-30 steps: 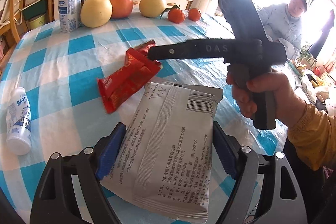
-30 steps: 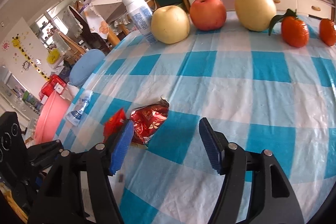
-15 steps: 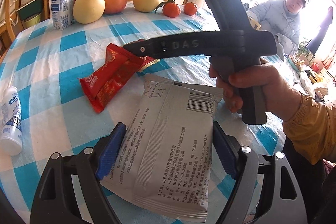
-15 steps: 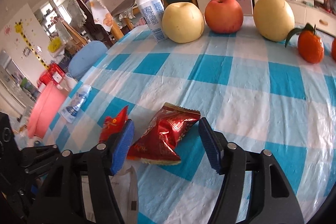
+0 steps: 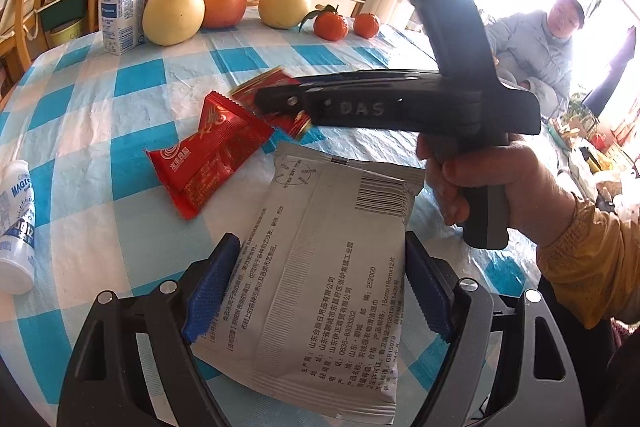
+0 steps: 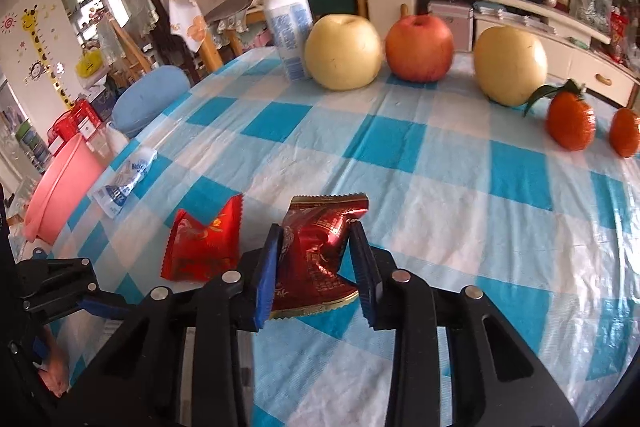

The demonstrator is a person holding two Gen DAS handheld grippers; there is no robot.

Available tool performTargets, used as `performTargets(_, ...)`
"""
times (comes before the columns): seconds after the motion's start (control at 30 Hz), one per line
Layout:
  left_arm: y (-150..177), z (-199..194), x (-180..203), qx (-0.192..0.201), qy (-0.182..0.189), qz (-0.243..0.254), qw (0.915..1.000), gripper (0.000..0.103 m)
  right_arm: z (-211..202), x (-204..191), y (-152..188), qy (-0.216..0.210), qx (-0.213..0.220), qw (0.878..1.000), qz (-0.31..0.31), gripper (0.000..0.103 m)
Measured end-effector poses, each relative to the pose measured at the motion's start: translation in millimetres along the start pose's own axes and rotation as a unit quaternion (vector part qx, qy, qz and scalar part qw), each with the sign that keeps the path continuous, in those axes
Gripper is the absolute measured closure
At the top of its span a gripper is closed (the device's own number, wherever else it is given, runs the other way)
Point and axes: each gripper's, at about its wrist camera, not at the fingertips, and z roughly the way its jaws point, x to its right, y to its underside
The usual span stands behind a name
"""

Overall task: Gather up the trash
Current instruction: 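Grasp the grey paper packet with the left tool while the right tool grasps a red wrapper, then lift the packet and wrapper with both tools and swing toward the pink bucket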

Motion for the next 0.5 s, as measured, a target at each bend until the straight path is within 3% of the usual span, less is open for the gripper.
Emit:
performTargets(0.23,0.3,-11.1,-6.8,0.018,-0.008,-0.025,0.9995,0.022,-38.2,23.5,-3.9,0.03,0.052,0.997,0.04,0.068)
performTargets(0.5,-0.1,-34.7,-12.8,0.055,-0.006,-0.053,0.9971,0.022,-69.4,35.7,16.9,0.063,0.081,0.99,0.093,0.069)
